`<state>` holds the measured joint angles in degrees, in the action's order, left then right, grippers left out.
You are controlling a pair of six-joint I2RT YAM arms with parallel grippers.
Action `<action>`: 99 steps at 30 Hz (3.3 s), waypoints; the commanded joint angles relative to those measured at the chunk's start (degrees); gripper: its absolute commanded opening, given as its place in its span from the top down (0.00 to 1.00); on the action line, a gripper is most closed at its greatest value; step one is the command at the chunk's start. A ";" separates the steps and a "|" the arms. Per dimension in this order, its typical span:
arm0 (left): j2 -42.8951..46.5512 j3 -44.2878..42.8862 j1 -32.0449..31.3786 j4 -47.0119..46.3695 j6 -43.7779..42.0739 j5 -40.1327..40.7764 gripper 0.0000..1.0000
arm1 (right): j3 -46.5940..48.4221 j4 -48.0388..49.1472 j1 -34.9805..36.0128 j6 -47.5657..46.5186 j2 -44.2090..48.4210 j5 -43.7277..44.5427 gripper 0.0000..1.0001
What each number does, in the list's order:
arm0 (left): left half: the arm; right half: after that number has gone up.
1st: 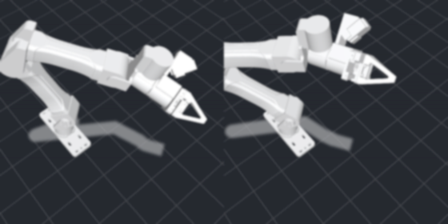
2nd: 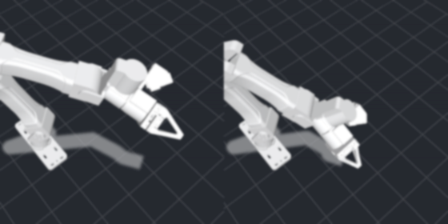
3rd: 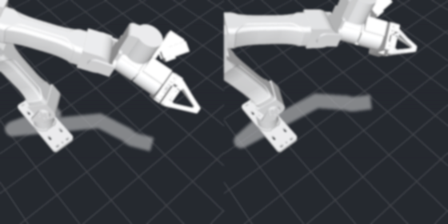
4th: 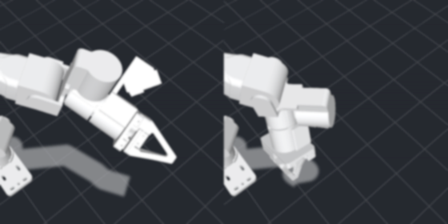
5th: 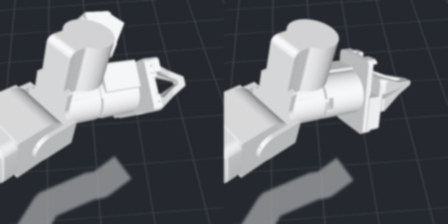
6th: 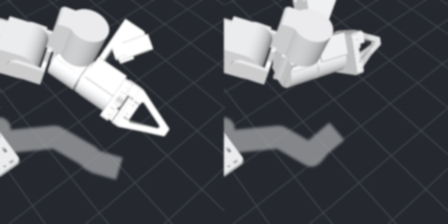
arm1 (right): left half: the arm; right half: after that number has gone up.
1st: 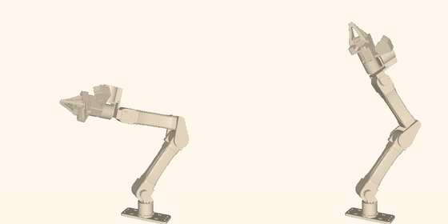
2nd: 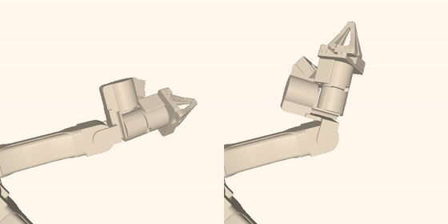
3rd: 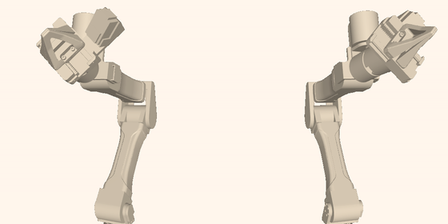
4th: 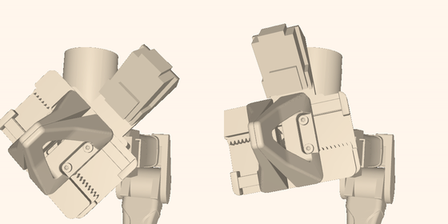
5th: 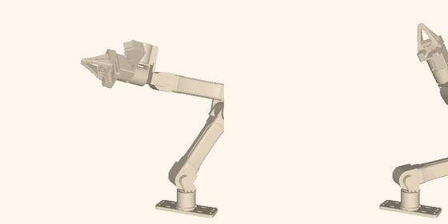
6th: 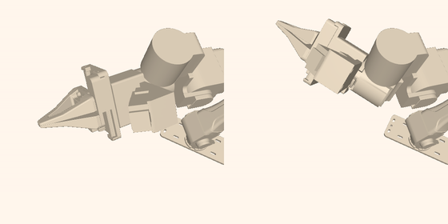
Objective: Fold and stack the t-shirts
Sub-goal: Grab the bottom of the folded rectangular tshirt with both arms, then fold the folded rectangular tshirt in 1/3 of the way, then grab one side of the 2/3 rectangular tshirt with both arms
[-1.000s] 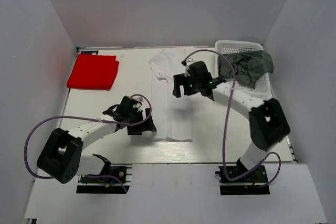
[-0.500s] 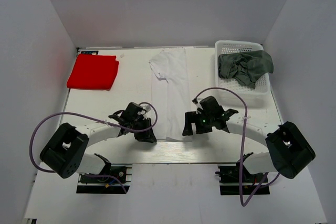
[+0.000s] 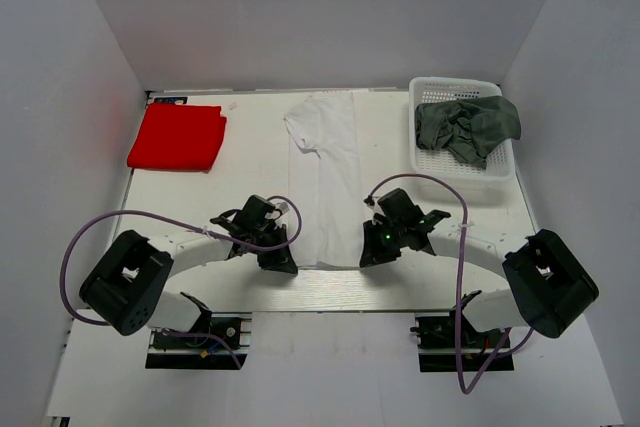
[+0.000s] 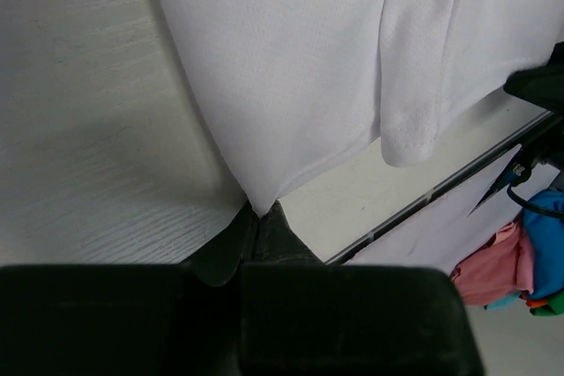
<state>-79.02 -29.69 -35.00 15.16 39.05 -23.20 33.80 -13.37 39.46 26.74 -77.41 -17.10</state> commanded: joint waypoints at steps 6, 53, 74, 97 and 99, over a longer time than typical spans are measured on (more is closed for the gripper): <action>2.46 -1.24 -0.24 2.50 -1.52 5.62 1.00 | 2.14 0.62 0.35 -2.13 -1.17 3.30 1.00; -38.30 -66.10 13.21 12.10 -5.82 21.79 1.00 | 56.37 2.73 -11.86 -14.00 -38.51 24.57 1.00; -24.17 -46.88 12.07 11.03 -10.58 21.19 0.00 | 30.99 16.17 -12.39 -8.12 -23.24 12.80 0.10; -29.70 -36.93 10.39 6.81 -8.55 18.46 0.63 | 22.36 19.52 -12.22 -1.52 -27.62 11.65 0.60; -30.31 -36.93 10.39 6.29 -8.55 18.46 0.84 | 22.62 19.87 -12.30 -1.34 -28.15 11.83 0.71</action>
<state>-107.72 -67.13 -24.18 21.39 30.89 -4.49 55.29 5.89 27.38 24.95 -103.81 -5.41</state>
